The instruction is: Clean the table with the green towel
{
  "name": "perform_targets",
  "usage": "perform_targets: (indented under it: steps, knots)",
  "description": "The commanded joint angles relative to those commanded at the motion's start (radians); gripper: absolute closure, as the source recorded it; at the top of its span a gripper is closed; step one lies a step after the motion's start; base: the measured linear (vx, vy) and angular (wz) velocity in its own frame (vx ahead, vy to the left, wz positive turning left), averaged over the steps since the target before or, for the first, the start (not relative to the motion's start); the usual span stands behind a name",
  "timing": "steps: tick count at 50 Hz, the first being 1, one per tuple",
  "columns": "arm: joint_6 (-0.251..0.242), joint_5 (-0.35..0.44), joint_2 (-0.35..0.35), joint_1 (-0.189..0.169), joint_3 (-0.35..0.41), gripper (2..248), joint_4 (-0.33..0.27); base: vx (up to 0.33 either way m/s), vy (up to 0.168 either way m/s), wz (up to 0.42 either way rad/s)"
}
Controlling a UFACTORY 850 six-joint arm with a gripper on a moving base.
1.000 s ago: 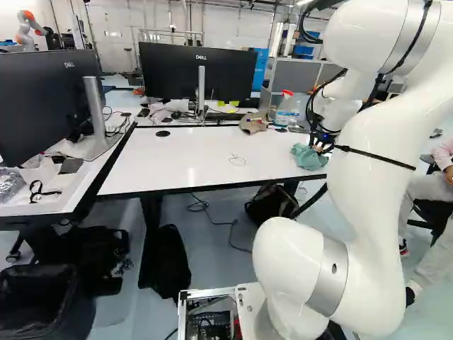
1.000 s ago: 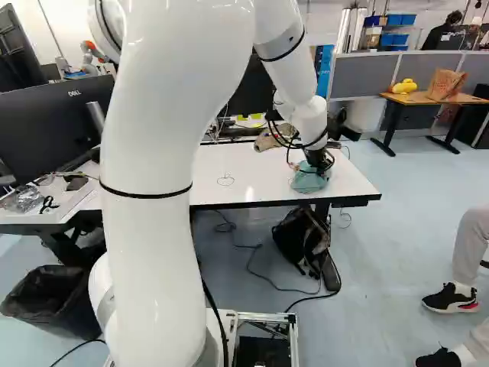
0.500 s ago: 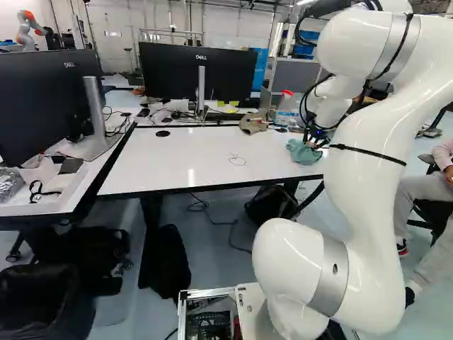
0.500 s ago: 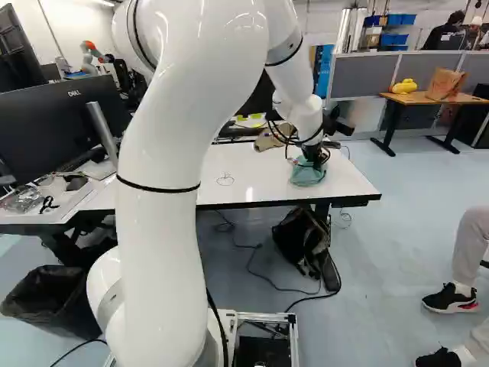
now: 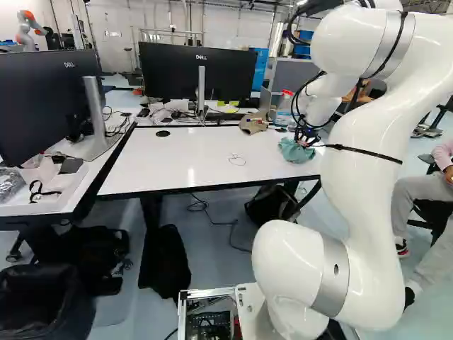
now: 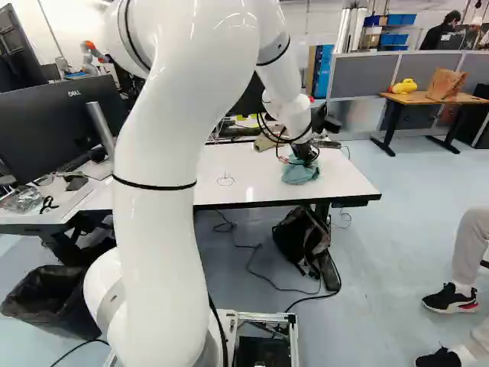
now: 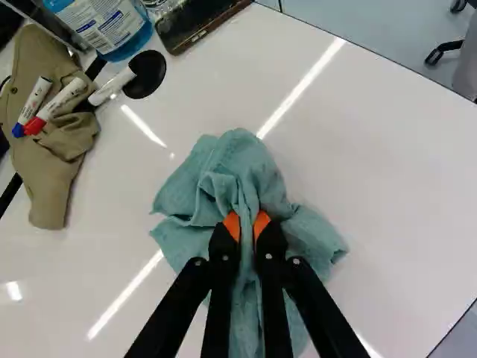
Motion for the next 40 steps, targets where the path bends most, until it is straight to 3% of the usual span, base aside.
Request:
perform_targets:
  steps: [40]
  knots:
    - [0.000, 0.000, 0.174, -0.002, 0.219, 209, 0.000, 0.000, 0.000, 0.000]
